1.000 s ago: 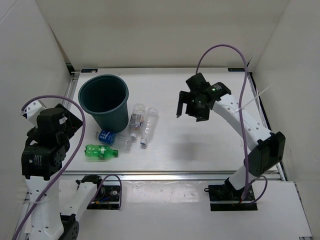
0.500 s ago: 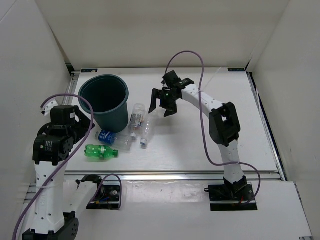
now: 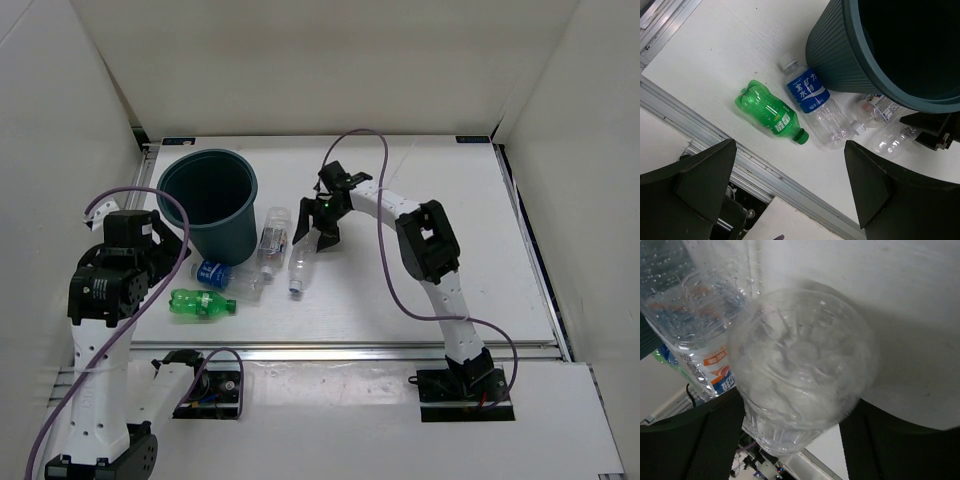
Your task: Put the plastic bottles in the bin
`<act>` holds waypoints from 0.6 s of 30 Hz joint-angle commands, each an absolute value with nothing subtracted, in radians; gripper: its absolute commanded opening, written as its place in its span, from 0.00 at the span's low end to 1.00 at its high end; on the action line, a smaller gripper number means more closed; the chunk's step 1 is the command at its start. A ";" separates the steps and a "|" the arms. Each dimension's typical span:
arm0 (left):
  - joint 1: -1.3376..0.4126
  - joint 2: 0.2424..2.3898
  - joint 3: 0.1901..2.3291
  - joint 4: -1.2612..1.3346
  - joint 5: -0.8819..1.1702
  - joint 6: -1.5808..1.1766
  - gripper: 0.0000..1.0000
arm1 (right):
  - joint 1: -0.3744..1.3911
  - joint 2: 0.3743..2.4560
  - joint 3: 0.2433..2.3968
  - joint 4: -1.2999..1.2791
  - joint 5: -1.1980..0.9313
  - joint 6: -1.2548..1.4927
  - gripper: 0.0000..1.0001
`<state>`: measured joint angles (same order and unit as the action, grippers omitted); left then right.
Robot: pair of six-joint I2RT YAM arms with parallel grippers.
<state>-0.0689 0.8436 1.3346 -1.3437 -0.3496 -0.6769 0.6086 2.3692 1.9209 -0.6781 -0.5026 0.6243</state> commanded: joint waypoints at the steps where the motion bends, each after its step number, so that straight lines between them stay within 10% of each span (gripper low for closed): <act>1: -0.074 0.833 1.330 -1.411 -0.348 -0.663 1.00 | 0.592 2.384 1.901 -0.676 -0.526 0.621 0.71; 11: -0.064 0.764 1.298 -1.381 -0.368 -0.684 1.00 | 0.534 1.993 1.690 -0.646 -0.479 0.632 0.49; 18: -0.064 0.660 1.164 -1.356 -0.403 -0.802 1.00 | 0.604 1.930 2.163 -0.635 -0.419 0.663 0.46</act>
